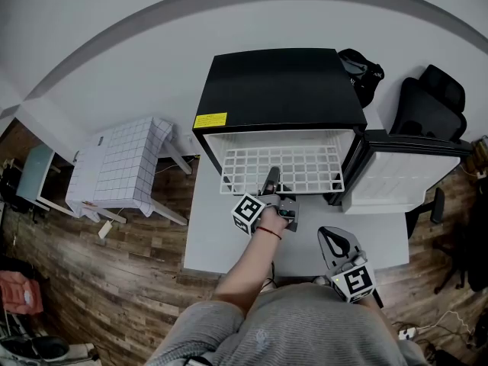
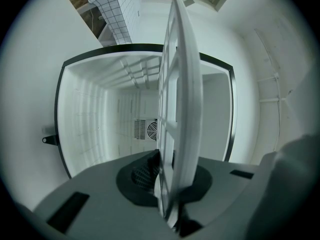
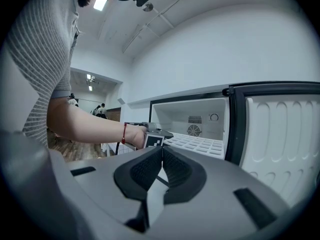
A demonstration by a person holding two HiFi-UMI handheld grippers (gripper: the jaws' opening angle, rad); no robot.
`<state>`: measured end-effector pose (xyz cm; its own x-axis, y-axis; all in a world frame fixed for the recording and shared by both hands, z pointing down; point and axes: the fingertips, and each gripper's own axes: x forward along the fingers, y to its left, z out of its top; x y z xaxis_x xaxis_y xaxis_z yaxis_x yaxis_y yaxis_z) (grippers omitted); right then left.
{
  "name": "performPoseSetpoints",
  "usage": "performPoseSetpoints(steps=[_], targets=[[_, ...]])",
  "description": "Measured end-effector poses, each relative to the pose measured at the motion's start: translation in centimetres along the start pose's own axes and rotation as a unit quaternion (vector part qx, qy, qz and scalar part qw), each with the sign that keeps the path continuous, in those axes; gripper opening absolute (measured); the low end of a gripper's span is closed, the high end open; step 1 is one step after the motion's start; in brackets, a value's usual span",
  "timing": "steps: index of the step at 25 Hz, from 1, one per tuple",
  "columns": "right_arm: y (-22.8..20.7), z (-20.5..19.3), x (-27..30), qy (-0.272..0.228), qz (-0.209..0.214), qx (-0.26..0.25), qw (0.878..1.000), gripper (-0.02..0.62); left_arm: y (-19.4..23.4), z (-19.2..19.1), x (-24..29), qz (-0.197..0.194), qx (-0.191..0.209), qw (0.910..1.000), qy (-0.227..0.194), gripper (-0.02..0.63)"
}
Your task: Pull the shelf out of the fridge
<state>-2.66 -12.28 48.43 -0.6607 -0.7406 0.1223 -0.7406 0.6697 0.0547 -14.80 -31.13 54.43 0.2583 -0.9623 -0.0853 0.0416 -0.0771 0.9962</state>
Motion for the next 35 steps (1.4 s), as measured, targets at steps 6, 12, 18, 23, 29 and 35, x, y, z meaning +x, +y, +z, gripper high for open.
performPoseSetpoints(steps=[6,12,18,23,29,35], targets=[[0.1,0.1,0.3,0.0,0.007,-0.003,1.0,0.014,0.0,-0.2,-0.5,-0.001,0.0,1.0,0.001,0.035],[0.3,0.1,0.5,0.001,0.011,-0.001,1.0,0.014,-0.1,-0.4,-0.9,0.0,0.001,1.0,0.004,0.035],[0.4,0.0,0.5,-0.001,0.01,0.002,1.0,0.014,-0.1,-0.5,-1.5,0.001,0.0,1.0,0.005,0.035],[0.4,0.0,0.5,-0.002,0.01,0.0,1.0,0.014,-0.1,-0.6,-1.8,0.0,0.0,1.0,0.004,0.035],[0.3,0.1,0.5,-0.003,0.009,0.0,1.0,0.014,-0.1,-0.6,-1.9,-0.001,-0.001,1.0,0.001,0.035],[0.3,0.0,0.5,-0.003,0.01,0.001,1.0,0.014,-0.2,-0.7,-2.2,-0.002,-0.001,1.0,0.002,0.035]])
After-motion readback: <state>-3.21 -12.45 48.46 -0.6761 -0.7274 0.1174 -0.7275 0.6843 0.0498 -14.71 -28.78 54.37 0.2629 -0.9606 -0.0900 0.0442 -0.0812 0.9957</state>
